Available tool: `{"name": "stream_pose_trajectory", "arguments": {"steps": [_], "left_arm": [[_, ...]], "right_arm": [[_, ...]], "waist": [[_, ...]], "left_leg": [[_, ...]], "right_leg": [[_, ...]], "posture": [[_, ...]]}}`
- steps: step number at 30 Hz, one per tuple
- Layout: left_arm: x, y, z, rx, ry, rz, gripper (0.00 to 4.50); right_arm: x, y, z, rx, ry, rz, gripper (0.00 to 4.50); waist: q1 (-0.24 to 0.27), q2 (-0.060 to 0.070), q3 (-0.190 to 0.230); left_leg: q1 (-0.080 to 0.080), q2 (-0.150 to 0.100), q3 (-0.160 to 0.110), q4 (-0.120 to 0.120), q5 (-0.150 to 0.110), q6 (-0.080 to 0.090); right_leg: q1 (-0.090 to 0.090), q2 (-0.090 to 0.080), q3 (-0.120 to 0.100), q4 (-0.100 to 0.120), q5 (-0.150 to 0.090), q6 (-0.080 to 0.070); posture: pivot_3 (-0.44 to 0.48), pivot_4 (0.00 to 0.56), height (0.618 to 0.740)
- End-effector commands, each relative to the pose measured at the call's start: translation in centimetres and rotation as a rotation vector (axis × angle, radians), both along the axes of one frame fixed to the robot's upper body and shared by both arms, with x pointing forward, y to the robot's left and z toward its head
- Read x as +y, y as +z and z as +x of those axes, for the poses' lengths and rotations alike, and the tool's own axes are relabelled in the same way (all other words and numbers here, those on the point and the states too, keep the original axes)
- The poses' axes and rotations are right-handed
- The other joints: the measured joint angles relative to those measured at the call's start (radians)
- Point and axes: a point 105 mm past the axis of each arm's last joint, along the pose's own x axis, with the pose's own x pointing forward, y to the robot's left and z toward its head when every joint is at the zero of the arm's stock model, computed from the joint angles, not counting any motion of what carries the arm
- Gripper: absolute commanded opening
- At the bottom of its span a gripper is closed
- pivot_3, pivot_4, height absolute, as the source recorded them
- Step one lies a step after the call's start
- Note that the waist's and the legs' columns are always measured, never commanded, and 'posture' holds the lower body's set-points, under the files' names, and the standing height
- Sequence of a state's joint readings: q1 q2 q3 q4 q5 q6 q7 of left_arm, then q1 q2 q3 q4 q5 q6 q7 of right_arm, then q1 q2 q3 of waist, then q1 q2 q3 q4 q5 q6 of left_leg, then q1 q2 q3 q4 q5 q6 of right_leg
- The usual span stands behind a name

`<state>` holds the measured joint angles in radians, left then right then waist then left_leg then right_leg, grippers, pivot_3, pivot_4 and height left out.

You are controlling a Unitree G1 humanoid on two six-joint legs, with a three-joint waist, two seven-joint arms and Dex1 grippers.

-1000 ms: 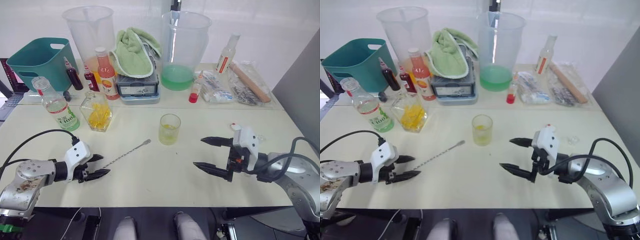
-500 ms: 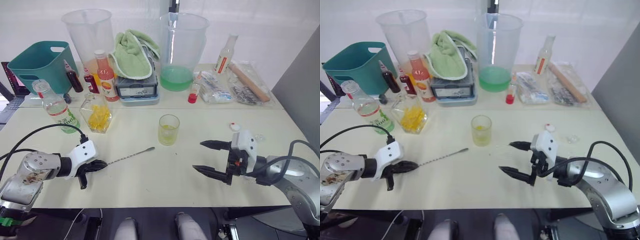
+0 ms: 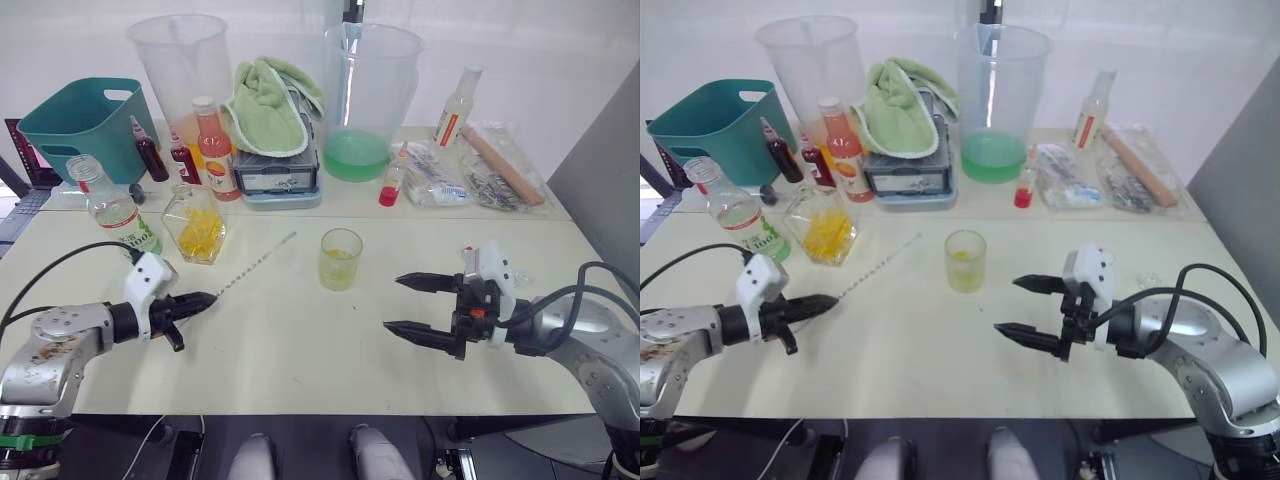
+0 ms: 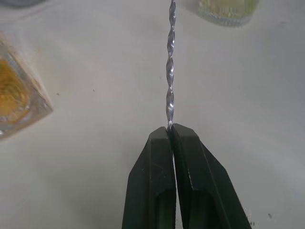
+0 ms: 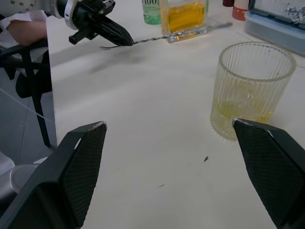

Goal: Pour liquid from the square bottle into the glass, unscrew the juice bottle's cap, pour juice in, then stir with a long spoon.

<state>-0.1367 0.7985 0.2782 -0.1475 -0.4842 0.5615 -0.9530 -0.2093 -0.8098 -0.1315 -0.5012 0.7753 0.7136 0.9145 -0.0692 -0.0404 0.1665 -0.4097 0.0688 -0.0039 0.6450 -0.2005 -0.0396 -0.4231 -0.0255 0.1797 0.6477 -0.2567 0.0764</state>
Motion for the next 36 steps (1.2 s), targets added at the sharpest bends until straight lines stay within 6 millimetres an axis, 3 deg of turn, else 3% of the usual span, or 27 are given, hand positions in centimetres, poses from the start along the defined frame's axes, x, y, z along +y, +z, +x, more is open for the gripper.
{"name": "stream_pose_trajectory", "arguments": {"steps": [1, 6, 12, 17, 23, 35, 36], "left_arm": [[-0.8, 3.2, 0.2, -0.109, -0.006, -0.094, 0.04], [-4.1, 7.2, 0.8, -0.230, -0.051, -0.246, 0.04], [-9.1, 8.8, 0.2, -0.272, -0.166, -0.276, 0.04], [-11.7, 9.4, 0.0, -0.294, -0.223, -0.246, 0.04], [-12.1, 8.6, 0.0, -0.283, -0.227, -0.228, 0.04], [-12.4, 8.1, 0.5, -0.280, -0.241, -0.193, 0.04], [-12.4, 8.1, 0.5, -0.281, -0.242, -0.190, 0.01]], "right_arm": [[0.2, 1.3, 0.2, -0.003, 0.008, 0.064, 4.50], [-0.1, 2.9, 2.0, 0.050, -0.092, 0.225, 4.50], [1.3, 5.2, 4.0, 0.057, -0.189, 0.429, 4.50], [3.5, 5.9, 5.1, 0.101, -0.244, 0.518, 4.50], [5.1, 6.6, 6.5, 0.142, -0.326, 0.607, 4.50], [8.2, 9.3, 6.4, 0.193, -0.262, 0.770, 4.50], [8.1, 9.3, 6.4, 0.197, -0.267, 0.771, 4.25]], "waist": [[0.000, 0.000, 0.000], [0.003, -0.001, 0.000], [-0.002, -0.001, 0.000], [-0.003, -0.001, 0.000], [-0.004, -0.001, 0.000], [-0.004, 0.000, 0.000], [-0.004, 0.000, 0.000]], "left_leg": [[0.000, 0.000, 0.000, 0.000, 0.000, 0.000], [-0.001, 0.000, -0.002, 0.001, 0.000, 0.000], [-0.002, -0.001, -0.004, 0.001, 0.000, 0.000], [-0.003, -0.001, -0.006, 0.001, 0.000, 0.000], [-0.004, -0.001, -0.006, 0.001, 0.000, 0.000], [-0.005, -0.001, -0.007, 0.001, 0.000, 0.000], [-0.005, -0.001, -0.007, 0.001, 0.000, 0.000]], "right_leg": [[0.000, 0.000, 0.000, 0.000, 0.000, 0.000], [0.001, 0.001, 0.000, 0.000, 0.001, 0.001], [0.001, 0.001, -0.001, 0.000, 0.002, -0.001], [0.001, 0.002, -0.002, 0.000, 0.005, -0.005], [0.000, 0.002, -0.002, 0.000, 0.005, -0.005], [-0.001, 0.002, -0.003, 0.000, 0.005, -0.006], [-0.001, 0.002, -0.003, 0.000, 0.005, -0.006]], "posture": [[0.000, 0.150, 0.723], [0.000, 0.150, 0.723], [0.000, 0.150, 0.723], [0.000, 0.150, 0.723], [0.000, 0.150, 0.723], [0.000, 0.150, 0.723], [0.000, 0.150, 0.723]]}}
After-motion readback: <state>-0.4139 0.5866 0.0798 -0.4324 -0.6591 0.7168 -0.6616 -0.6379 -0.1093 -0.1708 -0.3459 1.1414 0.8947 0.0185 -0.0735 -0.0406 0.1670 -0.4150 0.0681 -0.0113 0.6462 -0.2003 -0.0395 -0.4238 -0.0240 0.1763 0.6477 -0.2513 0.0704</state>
